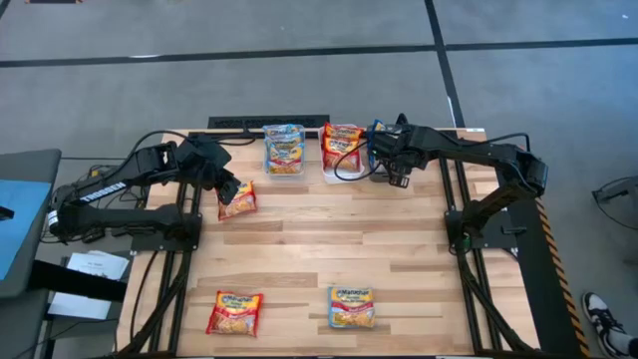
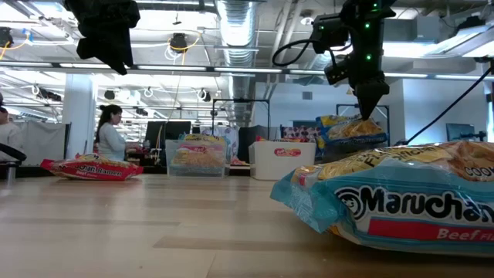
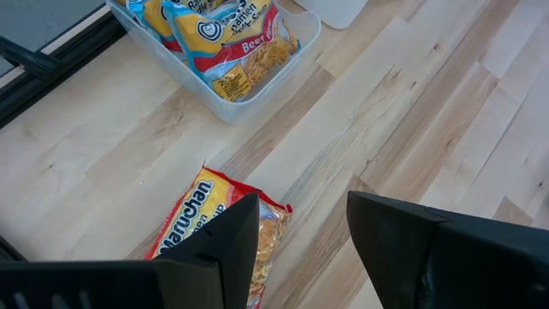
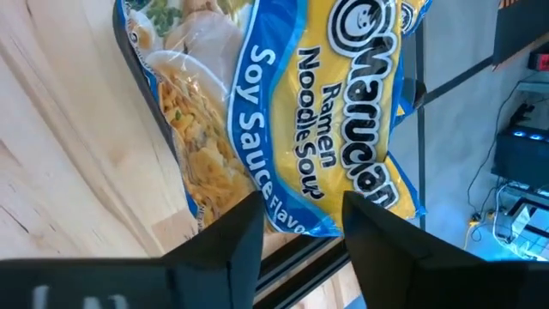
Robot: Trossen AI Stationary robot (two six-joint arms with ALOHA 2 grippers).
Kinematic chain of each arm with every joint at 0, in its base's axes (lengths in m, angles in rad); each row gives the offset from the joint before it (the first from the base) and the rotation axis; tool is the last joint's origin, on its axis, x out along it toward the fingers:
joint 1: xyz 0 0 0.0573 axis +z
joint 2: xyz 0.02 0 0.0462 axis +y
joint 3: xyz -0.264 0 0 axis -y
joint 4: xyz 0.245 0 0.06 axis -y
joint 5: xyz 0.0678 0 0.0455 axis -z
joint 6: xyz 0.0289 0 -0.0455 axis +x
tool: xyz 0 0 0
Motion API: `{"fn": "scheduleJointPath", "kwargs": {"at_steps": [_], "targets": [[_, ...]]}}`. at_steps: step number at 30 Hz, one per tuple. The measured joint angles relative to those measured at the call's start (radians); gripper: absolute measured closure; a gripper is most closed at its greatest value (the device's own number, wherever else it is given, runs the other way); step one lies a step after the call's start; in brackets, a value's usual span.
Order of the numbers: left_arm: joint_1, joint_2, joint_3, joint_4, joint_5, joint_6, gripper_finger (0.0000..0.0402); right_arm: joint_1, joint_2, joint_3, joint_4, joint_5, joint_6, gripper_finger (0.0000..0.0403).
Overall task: Sort Maruchan noodles
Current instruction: Put the blue noodle pack into the black bin
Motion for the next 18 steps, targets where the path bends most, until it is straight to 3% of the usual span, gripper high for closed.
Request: {"fn": "scheduleJointPath", "kwargs": {"at_steps": [6,14,16,18], "targets": [[0.0,0.0,0.0,0.0,0.0,-0.003,0.0237,0.016,0.0,0.003,-0.029,0.0,-0.005,0.0182],[0.0,0.0,0.0,0.0,0.0,-0.003,0.0237,0.021,-0.003,0.086,-0.102,-0.002,0.03,0.0178],[0.0,0.0,0.0,0.0,0.0,-0.003,0.0237,0.021,-0.004,0.113,-0.128,-0.053,0.065,0.0179],[0.0,0.0,0.0,0.0,0.0,-0.003,0.0237,0.017,-0.005,0.134,-0.138,-0.193,0.097,0.0179]]}}
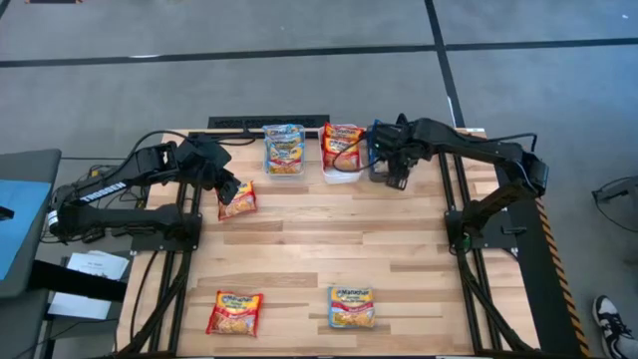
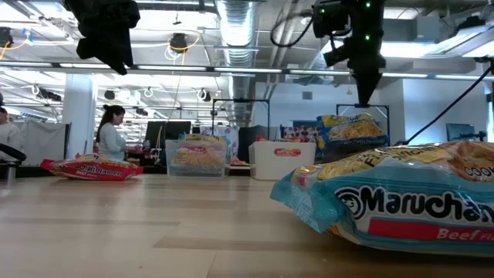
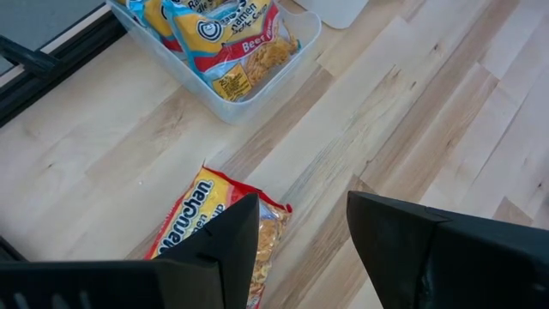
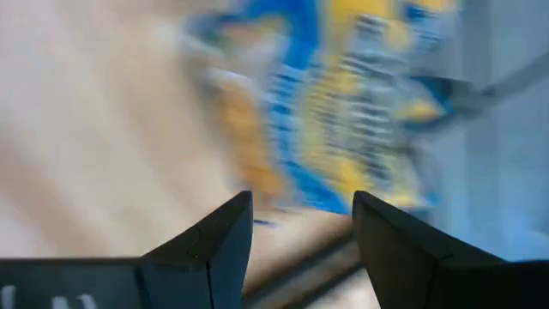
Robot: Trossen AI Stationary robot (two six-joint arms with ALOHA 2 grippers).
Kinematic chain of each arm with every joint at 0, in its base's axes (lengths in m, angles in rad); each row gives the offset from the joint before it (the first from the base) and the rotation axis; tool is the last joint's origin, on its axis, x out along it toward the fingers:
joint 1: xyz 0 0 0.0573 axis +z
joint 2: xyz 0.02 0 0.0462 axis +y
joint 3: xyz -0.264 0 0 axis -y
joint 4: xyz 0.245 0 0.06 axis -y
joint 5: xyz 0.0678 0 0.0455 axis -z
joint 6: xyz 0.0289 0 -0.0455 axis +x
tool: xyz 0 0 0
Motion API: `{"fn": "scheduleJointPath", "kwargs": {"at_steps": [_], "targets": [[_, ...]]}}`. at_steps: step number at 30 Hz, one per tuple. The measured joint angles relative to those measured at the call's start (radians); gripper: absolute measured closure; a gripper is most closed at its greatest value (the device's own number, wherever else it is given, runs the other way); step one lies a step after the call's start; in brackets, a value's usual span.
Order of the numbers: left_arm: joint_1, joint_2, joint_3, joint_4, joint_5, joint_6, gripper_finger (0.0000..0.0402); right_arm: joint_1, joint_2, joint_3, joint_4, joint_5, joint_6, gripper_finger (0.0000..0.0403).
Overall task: Sort Maruchan noodles
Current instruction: Put the blue noodle pack into the black bin
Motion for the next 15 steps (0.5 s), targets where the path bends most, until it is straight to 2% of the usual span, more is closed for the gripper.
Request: {"fn": "scheduleJointPath", "kwargs": {"at_steps": [2,4,9,15], "targets": [[0.0,0.0,0.0,0.0,0.0,0.001,0.0237,-0.012,0.0,0.004,0.012,-0.132,0.008,0.0179],[0.0,0.0,0.0,0.0,0.0,0.013,0.0237,-0.022,0.002,0.003,0.015,-0.191,0.01,0.018],[0.0,0.0,0.0,0.0,0.0,0.029,0.0237,-0.081,0.025,0.0,0.01,-0.254,-0.016,0.0192],[0.0,0.0,0.0,0.0,0.0,0.025,0.0237,-0.163,0.078,0.0,0.006,-0.275,-0.025,0.0228]]}}
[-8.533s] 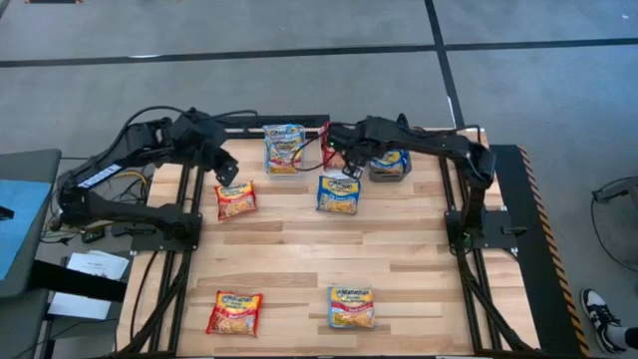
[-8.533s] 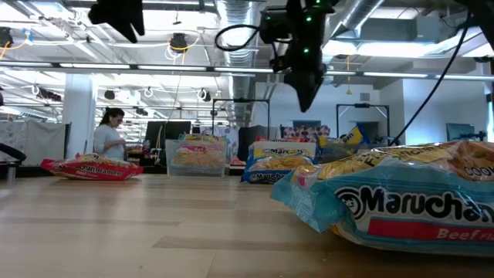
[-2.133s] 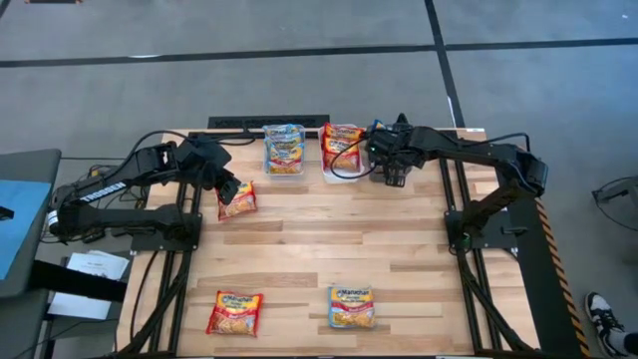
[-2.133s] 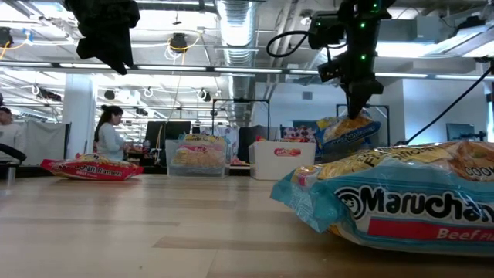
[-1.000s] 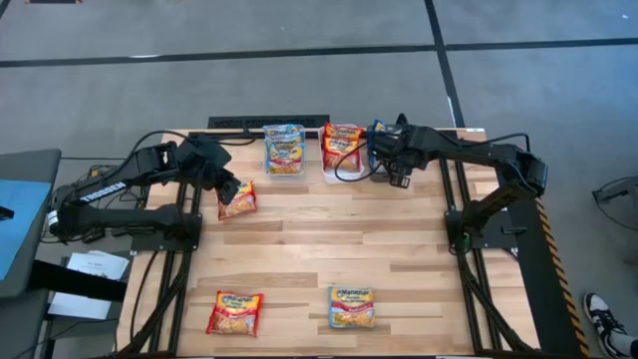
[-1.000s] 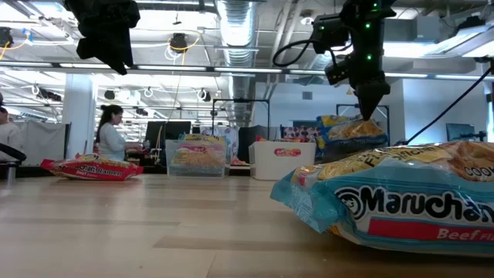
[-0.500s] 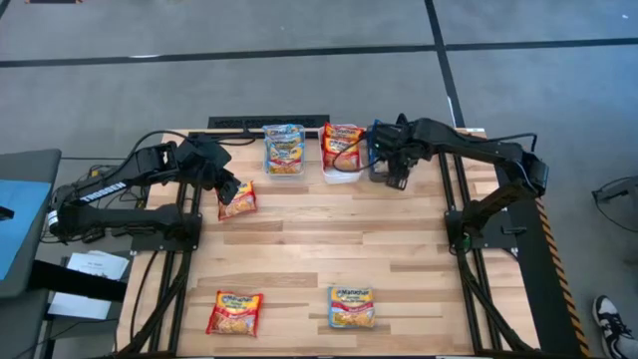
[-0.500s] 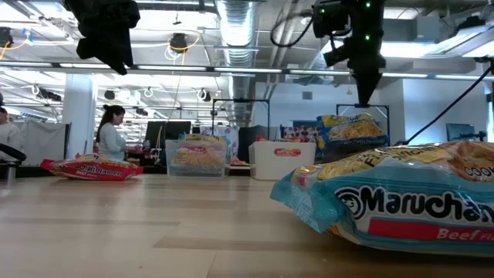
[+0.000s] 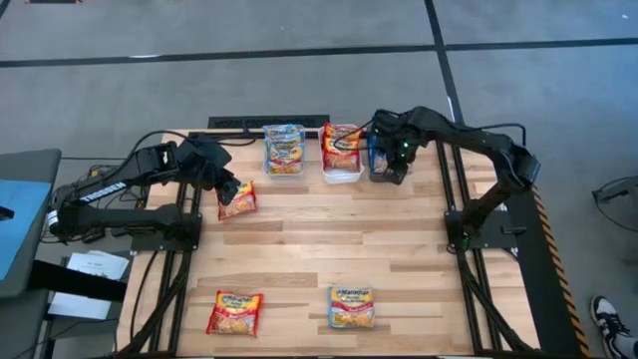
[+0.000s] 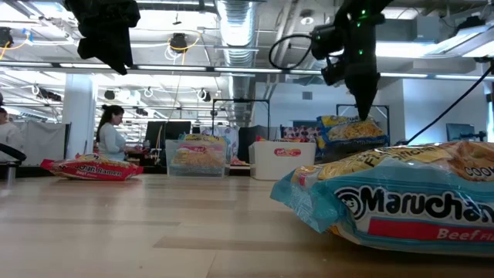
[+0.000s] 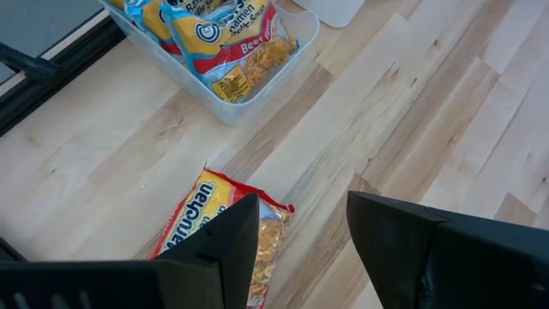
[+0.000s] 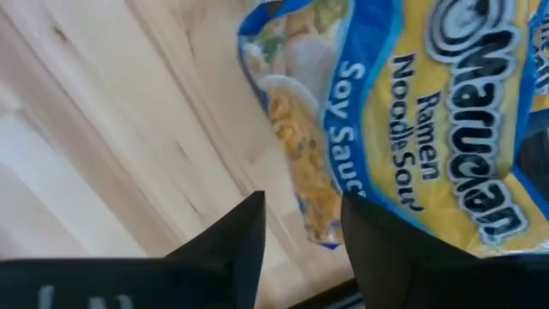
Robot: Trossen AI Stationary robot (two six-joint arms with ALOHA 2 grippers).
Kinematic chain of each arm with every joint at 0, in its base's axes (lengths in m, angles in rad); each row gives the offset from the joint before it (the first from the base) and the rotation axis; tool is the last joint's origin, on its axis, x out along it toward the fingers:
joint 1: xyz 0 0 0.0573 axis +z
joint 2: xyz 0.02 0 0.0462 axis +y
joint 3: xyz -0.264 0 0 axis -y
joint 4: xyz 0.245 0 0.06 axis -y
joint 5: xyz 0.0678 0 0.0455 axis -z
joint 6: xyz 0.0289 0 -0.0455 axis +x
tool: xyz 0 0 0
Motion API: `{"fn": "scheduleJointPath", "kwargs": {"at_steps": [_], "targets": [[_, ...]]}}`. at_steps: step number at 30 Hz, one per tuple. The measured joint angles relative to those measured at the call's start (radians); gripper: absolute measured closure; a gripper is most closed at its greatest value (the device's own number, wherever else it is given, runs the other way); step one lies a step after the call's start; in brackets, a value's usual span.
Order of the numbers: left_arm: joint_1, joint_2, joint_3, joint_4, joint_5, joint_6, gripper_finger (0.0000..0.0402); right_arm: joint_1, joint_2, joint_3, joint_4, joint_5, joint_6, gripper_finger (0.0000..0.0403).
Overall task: Sort Maruchan noodles
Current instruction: Put the blue noodle pack into the black bin
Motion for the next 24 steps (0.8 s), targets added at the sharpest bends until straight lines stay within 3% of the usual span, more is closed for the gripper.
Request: {"fn": "scheduleJointPath", "kwargs": {"at_steps": [11,24], "targets": [[0.0,0.0,0.0,0.0,0.0,-0.001,0.0237,-0.033,0.136,0.003,0.038,-0.028,-0.015,0.0262],[0.0,0.0,0.0,0.0,0.0,0.019,0.0237,-0.037,0.154,0.001,0.129,0.087,-0.002,0.0297]]}}
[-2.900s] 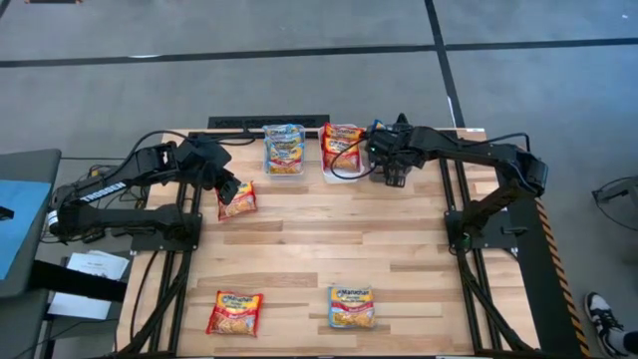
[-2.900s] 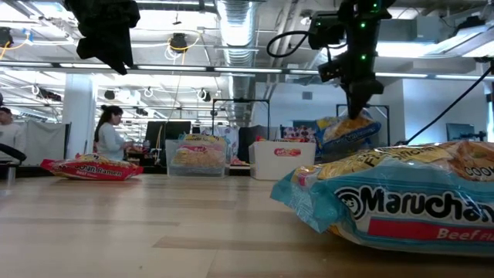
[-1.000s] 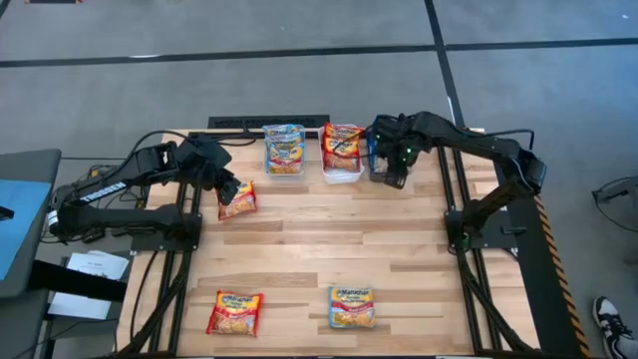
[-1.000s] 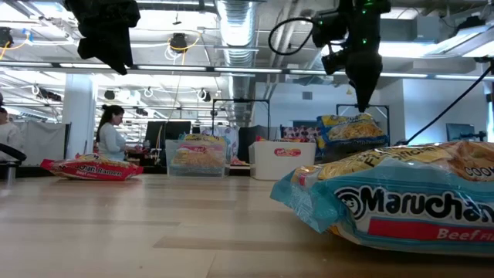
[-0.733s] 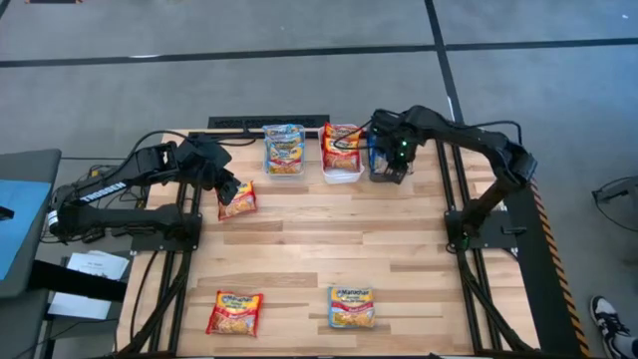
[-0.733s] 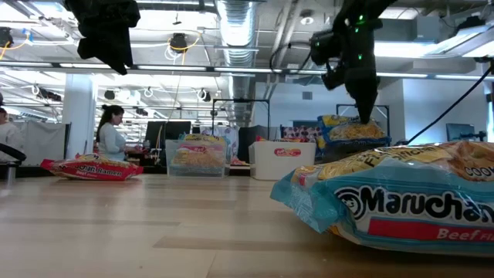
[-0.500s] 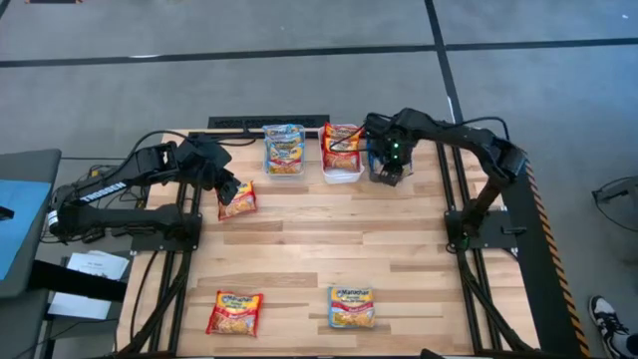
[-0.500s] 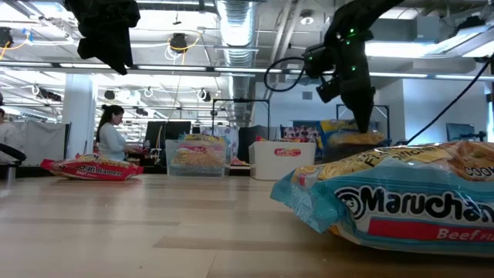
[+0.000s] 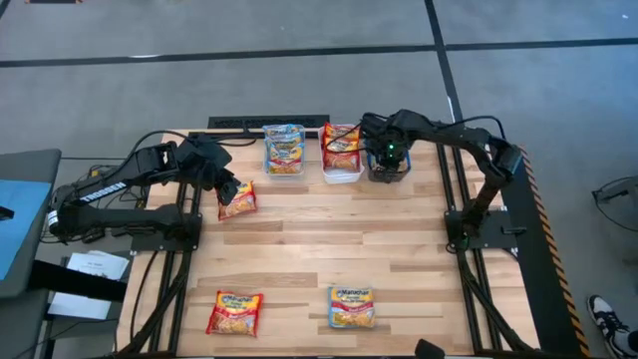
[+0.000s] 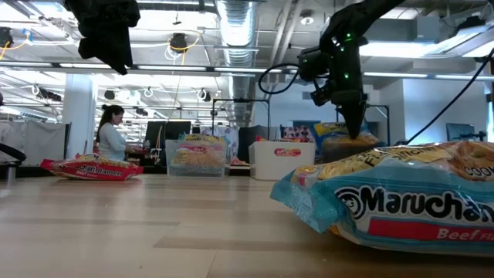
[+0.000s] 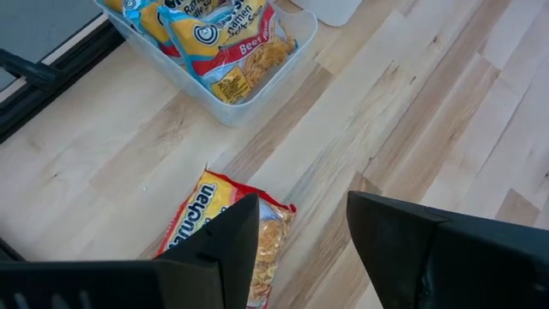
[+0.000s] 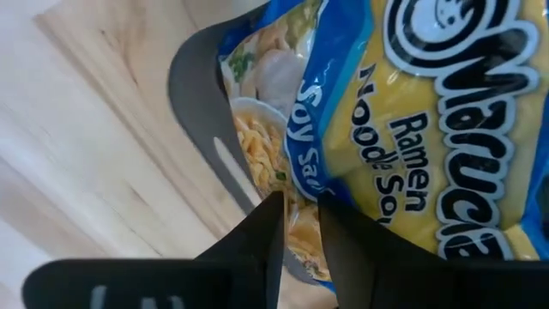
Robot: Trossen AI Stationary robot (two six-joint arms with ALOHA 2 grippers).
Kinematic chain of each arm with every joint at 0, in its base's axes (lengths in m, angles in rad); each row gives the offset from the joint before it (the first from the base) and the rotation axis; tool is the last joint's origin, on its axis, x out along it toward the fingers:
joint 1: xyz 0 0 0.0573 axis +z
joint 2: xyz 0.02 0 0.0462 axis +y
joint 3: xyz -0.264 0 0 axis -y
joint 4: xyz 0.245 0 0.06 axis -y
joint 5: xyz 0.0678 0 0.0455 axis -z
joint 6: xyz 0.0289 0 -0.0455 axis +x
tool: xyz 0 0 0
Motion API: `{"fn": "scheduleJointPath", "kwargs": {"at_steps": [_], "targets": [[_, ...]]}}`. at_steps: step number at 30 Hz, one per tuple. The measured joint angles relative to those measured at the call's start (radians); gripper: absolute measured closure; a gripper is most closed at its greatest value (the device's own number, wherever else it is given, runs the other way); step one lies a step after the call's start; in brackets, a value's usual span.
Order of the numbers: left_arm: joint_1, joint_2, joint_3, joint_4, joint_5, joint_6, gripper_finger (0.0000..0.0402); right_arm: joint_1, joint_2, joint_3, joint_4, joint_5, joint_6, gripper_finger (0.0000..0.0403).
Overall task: Sort Maruchan noodles
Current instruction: Put the blue noodle pack into the black bin
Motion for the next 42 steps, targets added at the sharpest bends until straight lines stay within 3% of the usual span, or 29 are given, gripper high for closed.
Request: {"fn": "scheduleJointPath", "kwargs": {"at_steps": [7,24,34,42], "targets": [[0.0,0.0,0.0,0.0,0.0,0.001,0.0237,-0.003,0.001,0.0,-0.001,0.009,0.015,0.0297],[0.0,0.0,0.0,0.0,0.0,-0.003,0.0237,0.025,0.003,-0.001,-0.075,-0.144,0.173,0.0297],[0.0,0.0,0.0,0.0,0.0,-0.004,0.0237,0.043,-0.051,-0.001,-0.101,-0.141,0.192,0.0297],[0.0,0.0,0.0,0.0,0.0,-0.005,0.0237,0.023,-0.097,0.0,-0.013,-0.035,0.191,0.0297]]}}
